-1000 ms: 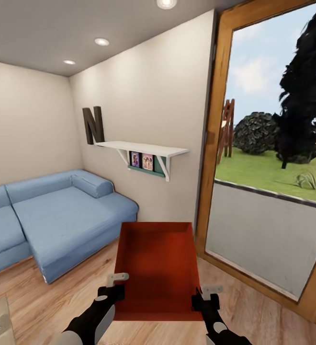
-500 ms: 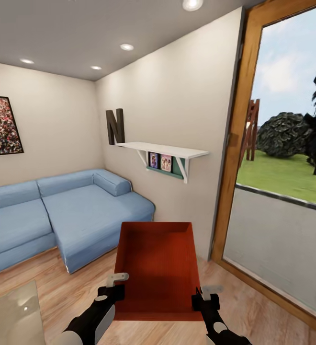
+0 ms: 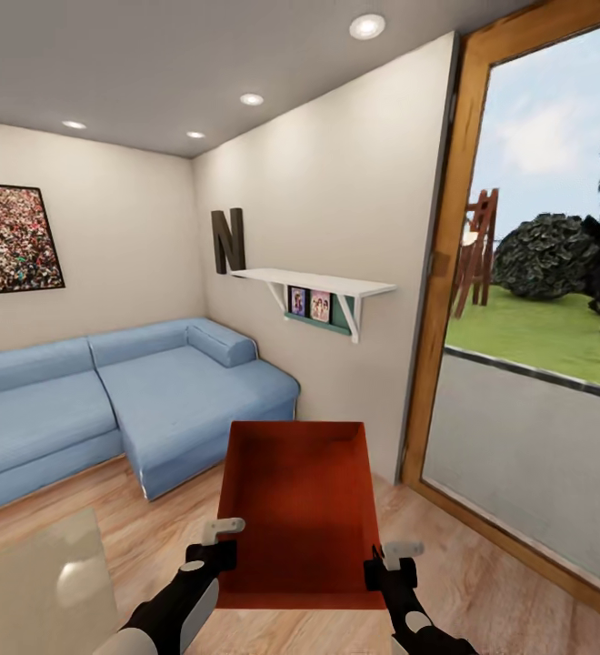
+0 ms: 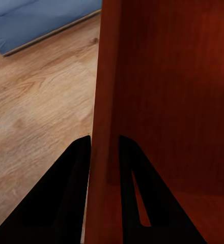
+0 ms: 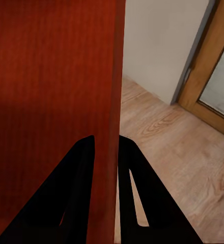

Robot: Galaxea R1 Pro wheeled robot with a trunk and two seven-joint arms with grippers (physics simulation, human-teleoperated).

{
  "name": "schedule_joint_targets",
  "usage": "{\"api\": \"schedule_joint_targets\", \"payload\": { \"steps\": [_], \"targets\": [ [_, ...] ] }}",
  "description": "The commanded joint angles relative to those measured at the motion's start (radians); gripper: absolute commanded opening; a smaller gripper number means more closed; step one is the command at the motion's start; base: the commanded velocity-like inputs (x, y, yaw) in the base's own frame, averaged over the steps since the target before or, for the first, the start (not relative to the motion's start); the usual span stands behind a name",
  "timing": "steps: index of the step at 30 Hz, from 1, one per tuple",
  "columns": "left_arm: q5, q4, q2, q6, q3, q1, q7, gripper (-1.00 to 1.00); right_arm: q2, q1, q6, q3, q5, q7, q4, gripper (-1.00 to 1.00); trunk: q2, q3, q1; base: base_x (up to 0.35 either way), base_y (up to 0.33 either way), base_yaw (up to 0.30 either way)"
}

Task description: Move the two storage containers from the living room to the garage. In the garage, place one container on the floor and stack the other container on top of it (either order is fine).

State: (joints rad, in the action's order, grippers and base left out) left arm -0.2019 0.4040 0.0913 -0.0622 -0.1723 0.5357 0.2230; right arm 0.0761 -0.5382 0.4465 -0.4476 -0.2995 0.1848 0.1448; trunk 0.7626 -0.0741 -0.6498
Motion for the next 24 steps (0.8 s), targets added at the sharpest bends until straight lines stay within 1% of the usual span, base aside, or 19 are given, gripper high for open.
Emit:
{"api": "schedule_joint_targets", "payload": {
  "steps": [1, 4, 6, 16, 20, 24],
  "targets": [
    [0.001, 0.002, -0.001, -0.007, -0.001, 0.0, 0.016, -1.0, 0.001, -0.002, 0.003, 0.041, 0.003, 0.005, 0.002, -1.0, 0.001, -0.002, 0.0, -0.337, 0.0, 0.0],
    [0.001, 0.002, -0.001, -0.007, -0.001, 0.0, 0.016, -1.0, 0.001, -0.002, 0.003, 0.041, 0.003, 0.006, 0.002, -1.0, 0.001, -0.002, 0.0, -0.337, 0.0, 0.044],
    [0.001, 0.002, -0.001, -0.007, -0.001, 0.0, 0.016, -1.0, 0.001, -0.002, 0.003, 0.041, 0.003, 0.006, 0.002, -1.0, 0.001, -0.002, 0.0, -0.337, 0.0, 0.185],
    [0.001, 0.003, -0.001, -0.007, -0.001, 0.0, 0.016, -1.0, 0.001, -0.002, 0.002, 0.041, 0.003, 0.005, 0.002, -1.0, 0.001, -0.002, 0.0, -0.325, 0.0, 0.26],
    [0.001, 0.003, -0.001, -0.007, -0.001, 0.0, 0.016, -1.0, 0.001, -0.002, 0.002, 0.041, 0.003, 0.006, 0.002, -1.0, 0.001, -0.002, 0.0, -0.144, 0.0, 0.273],
    [0.001, 0.003, -0.001, -0.007, -0.001, 0.0, 0.016, -1.0, 0.001, -0.002, 0.002, 0.041, 0.003, 0.005, 0.002, -1.0, 0.001, -0.002, 0.0, -0.055, 0.0, 0.274]
  ]
}}
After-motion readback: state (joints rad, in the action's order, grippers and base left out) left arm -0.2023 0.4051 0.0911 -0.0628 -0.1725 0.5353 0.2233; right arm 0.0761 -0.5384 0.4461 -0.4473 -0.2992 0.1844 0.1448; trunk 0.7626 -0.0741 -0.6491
